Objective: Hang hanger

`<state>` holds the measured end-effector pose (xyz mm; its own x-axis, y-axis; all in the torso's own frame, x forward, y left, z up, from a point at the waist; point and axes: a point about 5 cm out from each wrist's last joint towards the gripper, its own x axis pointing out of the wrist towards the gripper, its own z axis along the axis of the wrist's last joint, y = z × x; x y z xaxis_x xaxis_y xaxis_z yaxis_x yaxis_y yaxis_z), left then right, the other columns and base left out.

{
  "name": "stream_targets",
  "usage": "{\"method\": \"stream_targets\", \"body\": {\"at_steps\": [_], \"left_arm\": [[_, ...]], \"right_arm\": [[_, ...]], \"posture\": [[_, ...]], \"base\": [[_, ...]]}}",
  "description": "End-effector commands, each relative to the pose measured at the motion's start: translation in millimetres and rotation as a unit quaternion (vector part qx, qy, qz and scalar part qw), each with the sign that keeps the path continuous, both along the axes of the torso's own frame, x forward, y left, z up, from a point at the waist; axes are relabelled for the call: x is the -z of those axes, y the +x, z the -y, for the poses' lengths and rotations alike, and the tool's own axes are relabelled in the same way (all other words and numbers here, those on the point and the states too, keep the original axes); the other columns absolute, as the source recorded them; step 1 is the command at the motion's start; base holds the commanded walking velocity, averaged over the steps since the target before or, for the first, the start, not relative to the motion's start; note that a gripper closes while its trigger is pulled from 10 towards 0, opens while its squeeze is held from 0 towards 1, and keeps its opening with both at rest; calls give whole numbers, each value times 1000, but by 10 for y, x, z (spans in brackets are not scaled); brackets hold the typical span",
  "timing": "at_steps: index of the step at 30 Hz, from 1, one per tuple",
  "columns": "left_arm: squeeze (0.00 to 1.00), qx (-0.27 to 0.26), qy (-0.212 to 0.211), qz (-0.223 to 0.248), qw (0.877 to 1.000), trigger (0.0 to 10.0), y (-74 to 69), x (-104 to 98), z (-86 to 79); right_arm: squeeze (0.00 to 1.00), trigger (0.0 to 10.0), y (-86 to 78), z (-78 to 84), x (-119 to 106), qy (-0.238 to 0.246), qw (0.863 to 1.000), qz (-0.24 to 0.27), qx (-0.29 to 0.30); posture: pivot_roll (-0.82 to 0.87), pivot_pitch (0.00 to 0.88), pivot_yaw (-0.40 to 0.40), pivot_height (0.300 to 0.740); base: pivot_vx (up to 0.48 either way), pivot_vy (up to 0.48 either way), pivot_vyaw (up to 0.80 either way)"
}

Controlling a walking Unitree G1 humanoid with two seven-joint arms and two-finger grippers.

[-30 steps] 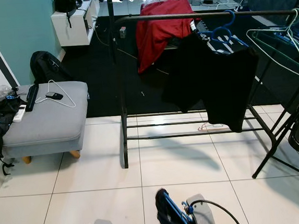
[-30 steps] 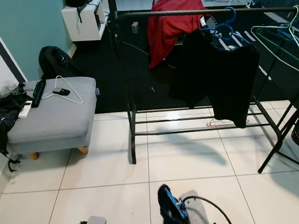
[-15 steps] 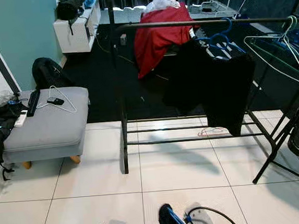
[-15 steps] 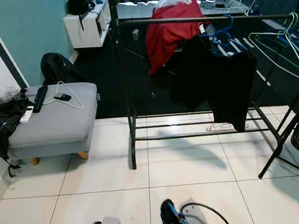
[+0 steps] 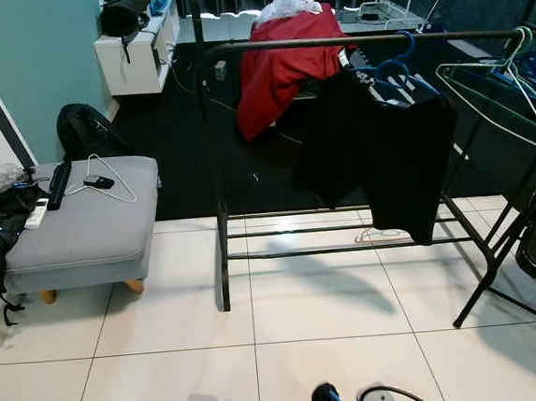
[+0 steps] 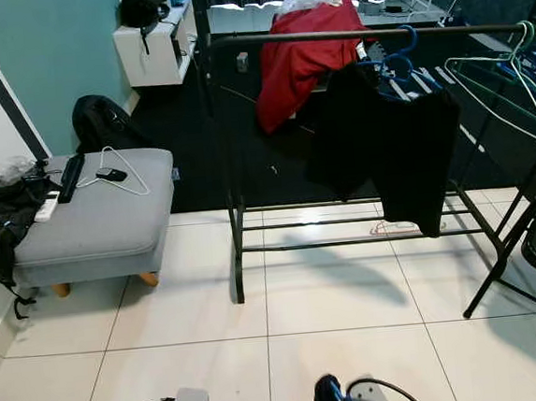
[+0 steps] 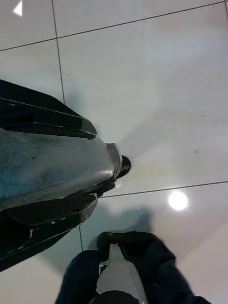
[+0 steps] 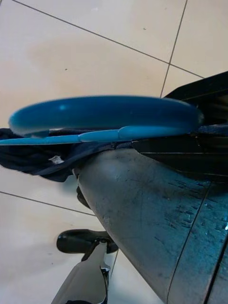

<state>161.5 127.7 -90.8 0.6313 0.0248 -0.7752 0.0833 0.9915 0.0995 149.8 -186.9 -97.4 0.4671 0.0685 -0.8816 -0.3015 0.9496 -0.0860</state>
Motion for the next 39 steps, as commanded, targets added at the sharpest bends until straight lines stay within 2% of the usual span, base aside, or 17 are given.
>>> {"method": "stream_targets", "body": {"at_steps": [1,2,4,5,7,9,10,13,17,18,21,24,25,30,33,38,39], "left_arm": [[0,-14,0,9,1000,10000,2,-7,-22],[0,-14,0,9,1000,10000,2,-7,-22],[0,-86,4,60,994,10000,142,-103,-198],[0,-86,4,60,994,10000,142,-103,-198],[0,-141,-14,89,986,10000,258,-200,-623],[0,-141,-14,89,986,10000,258,-200,-623],[0,-141,-24,99,985,10000,296,-241,-753],[0,-120,-10,103,987,10000,370,-293,-872],[0,-121,-3,104,987,10000,392,-306,-891],[0,-121,-5,102,987,10000,411,-303,-852],[0,-100,-8,88,991,10000,426,-272,-731],[0,-116,-12,85,990,10000,458,-277,-710],[0,-119,-18,92,988,10000,488,-296,-708],[0,-121,-30,107,986,10000,532,-333,-718],[0,-100,-34,103,989,10000,543,-335,-716],[0,-91,-42,106,989,10000,606,-365,-679],[0,-83,-49,107,990,10000,646,-382,-648]], "right_arm": [[0,10000,-135,-16,53,9,1000,-26,0],[0,10000,-135,-16,53,9,1000,-26,0],[0,10000,-72,-32,18,44,998,11,39],[0,10000,-72,-32,18,44,998,11,39],[0,10000,81,-167,-36,84,991,51,91],[0,10000,81,-167,-36,84,991,51,91],[0,10000,125,-245,-49,95,989,58,98],[0,10000,140,-390,-39,98,992,40,73],[0,10000,145,-398,-39,94,992,37,69],[0,10000,194,-369,-62,96,992,46,74],[0,10000,338,-272,-139,104,988,74,91],[0,10000,410,-244,-184,110,987,86,75],[0,10000,440,-238,-202,109,986,96,79],[0,10000,530,-292,-249,110,984,114,81],[0,10000,637,-395,-309,116,984,125,48],[0,10000,717,-395,-358,124,982,133,45],[0,10000,768,-396,-389,126,982,137,39]], "posture": [[-20,76,-30,740],[-20,76,-30,740],[-9,90,-41,740],[-9,90,-41,740],[3,112,-58,740],[3,112,-58,740],[6,116,-62,740],[31,103,-64,740],[29,98,-61,740],[16,86,-22,740],[-35,117,-34,740],[-7,117,-32,740],[15,121,-66,740],[14,138,-56,740],[0,160,-51,740],[-9,167,-34,740],[-36,170,-2,740]], "base": [[0,0,0],[0,0,0],[0,0,0],[0,0,0],[0,0,0],[0,0,0],[0,0,0],[0,0,0],[0,0,0],[0,0,0],[0,0,0],[0,0,0],[0,0,0],[0,0,0],[0,0,0],[0,0,0],[0,0,0]]}}
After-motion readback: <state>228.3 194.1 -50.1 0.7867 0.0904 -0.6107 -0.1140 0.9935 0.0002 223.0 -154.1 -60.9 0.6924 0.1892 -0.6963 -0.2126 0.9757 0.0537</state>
